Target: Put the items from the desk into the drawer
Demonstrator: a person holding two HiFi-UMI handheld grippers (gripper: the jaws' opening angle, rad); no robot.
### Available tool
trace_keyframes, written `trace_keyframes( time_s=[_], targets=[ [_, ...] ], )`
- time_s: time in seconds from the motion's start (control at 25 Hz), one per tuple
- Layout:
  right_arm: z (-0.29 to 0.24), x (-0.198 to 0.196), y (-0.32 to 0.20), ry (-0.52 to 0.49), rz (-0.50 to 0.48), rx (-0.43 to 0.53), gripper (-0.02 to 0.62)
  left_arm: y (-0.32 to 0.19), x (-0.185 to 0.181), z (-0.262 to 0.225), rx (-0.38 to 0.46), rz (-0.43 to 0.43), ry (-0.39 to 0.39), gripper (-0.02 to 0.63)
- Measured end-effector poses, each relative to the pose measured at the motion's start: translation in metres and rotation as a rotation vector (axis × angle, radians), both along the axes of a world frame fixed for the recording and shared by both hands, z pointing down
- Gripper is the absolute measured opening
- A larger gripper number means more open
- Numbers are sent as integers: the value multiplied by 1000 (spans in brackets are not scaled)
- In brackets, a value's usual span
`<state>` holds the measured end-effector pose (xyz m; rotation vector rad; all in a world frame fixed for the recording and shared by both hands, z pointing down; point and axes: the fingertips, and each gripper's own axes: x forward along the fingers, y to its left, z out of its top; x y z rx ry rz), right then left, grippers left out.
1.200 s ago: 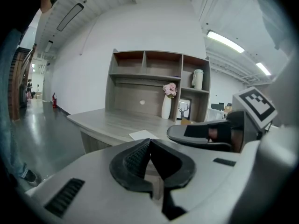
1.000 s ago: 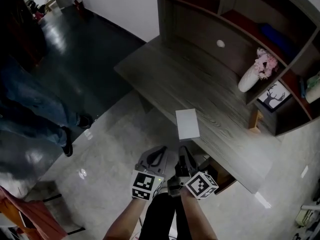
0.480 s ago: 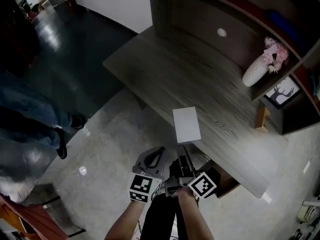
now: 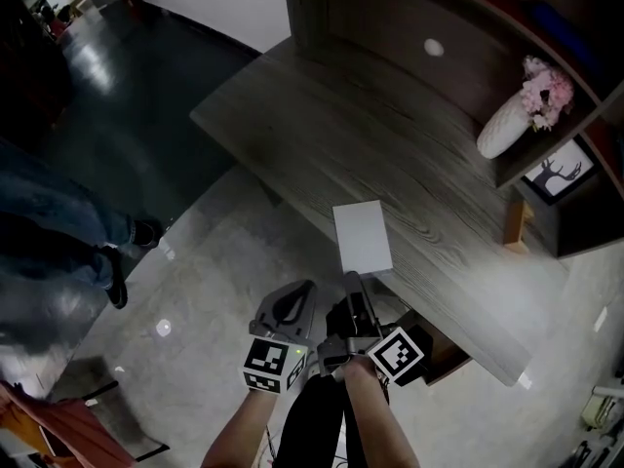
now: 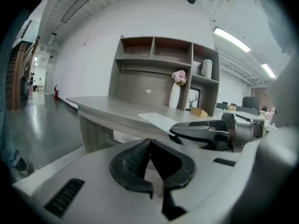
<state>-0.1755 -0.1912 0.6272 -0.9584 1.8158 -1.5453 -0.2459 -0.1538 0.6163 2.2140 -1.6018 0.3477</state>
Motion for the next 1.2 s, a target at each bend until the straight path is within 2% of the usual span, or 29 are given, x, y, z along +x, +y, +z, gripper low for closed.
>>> trace_keyframes(
  time_s=[0.28, 1.2],
  targets=[
    [0, 2, 1, -54, 31, -17, 30, 2, -1, 1, -8, -5, -1, 11],
    [-21, 14, 33, -73, -1, -7, 25, 19, 15, -18, -9, 15, -8, 11]
  ],
)
